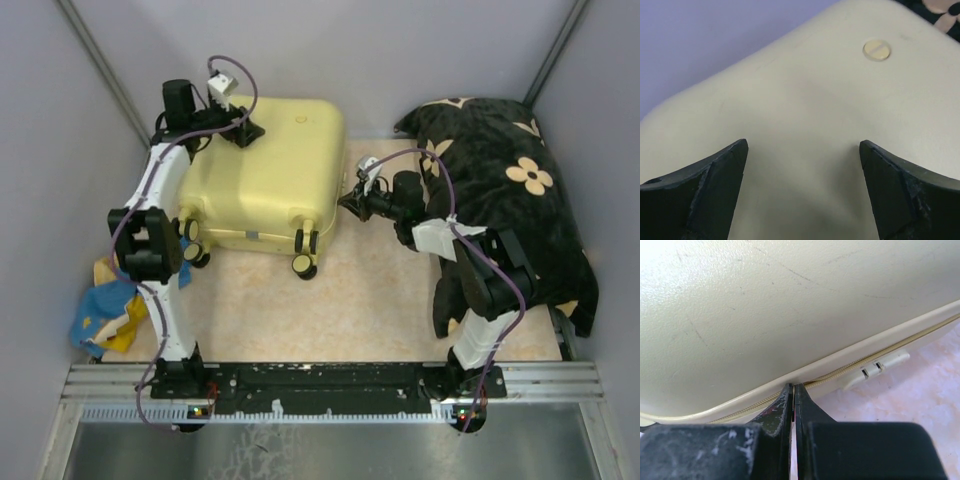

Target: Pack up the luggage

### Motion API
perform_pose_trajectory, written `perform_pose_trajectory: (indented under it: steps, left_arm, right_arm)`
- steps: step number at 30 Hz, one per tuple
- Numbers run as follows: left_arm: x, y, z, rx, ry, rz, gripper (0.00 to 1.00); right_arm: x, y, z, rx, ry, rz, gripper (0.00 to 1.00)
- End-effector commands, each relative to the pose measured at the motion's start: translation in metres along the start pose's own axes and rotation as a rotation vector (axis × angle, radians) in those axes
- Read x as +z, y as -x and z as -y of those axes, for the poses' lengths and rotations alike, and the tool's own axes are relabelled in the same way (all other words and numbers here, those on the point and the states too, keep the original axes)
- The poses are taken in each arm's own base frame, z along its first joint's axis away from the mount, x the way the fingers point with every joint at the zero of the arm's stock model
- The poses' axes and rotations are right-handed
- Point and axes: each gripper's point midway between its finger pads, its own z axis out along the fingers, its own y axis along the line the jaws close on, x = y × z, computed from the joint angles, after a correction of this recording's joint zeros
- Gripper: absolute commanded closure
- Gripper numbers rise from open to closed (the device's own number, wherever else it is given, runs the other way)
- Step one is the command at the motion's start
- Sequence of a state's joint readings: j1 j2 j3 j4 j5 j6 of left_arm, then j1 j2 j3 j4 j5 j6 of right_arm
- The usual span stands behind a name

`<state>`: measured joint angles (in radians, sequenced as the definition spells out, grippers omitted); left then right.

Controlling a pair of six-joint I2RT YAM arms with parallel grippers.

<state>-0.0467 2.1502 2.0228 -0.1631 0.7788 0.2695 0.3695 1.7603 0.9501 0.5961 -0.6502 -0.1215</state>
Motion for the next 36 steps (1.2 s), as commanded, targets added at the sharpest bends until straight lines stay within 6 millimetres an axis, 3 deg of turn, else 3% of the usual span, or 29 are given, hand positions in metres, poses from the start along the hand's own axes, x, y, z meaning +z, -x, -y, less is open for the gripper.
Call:
perform_pose_trajectory:
  steps: [1, 4, 6, 7, 10, 16, 22, 28, 30, 33, 36]
  left_arm:
    - [-0.084, -0.018, -0.024, -0.032, 0.227, -0.167, 0.0]
    - [-0.126, -0.023, -0.009, -0.065, 0.291, -0.253, 0.0]
    - [-0.153, -0.041, 0.004, -0.123, 0.35, -0.329, 0.0]
    - [-0.171, -0.038, 0.013, -0.141, 0.388, -0.332, 0.0]
    - [-0.209, -0.054, 0.037, -0.151, 0.455, -0.381, 0.0]
    - [-0.258, -0.087, 0.071, -0.202, 0.521, -0.48, 0.0]
    - [-0.277, -0.125, 0.09, -0.22, 0.528, -0.594, 0.05]
    - [-0.271, -0.135, 0.09, -0.227, 0.51, -0.594, 0.19]
    - [-0.268, -0.138, 0.087, -0.224, 0.5, -0.604, 0.29]
    - [-0.265, -0.144, 0.08, -0.217, 0.49, -0.638, 0.53]
    - [-0.264, -0.15, 0.075, -0.202, 0.47, -0.683, 0.76]
  right_arm:
    - [-0.001, 0.049, -0.009, -0.05, -0.021, 0.144, 1.0]
    - [-0.001, 0.049, -0.008, -0.048, -0.033, 0.154, 1.0]
    - [-0.002, 0.051, -0.007, -0.054, -0.041, 0.163, 1.0]
    - [-0.002, 0.052, -0.006, -0.059, -0.044, 0.167, 1.0]
    - [-0.003, 0.053, -0.007, -0.065, -0.041, 0.177, 1.0]
    - [-0.003, 0.052, -0.009, -0.063, -0.039, 0.184, 1.0]
    - [-0.003, 0.052, -0.01, -0.062, -0.026, 0.185, 1.0]
    - [-0.001, 0.054, -0.007, -0.065, -0.036, 0.188, 1.0]
    - [-0.001, 0.055, -0.004, -0.07, -0.047, 0.187, 1.0]
    - [-0.001, 0.056, 0.005, -0.073, -0.077, 0.184, 1.0]
    - [-0.004, 0.056, 0.034, -0.051, -0.139, 0.177, 1.0]
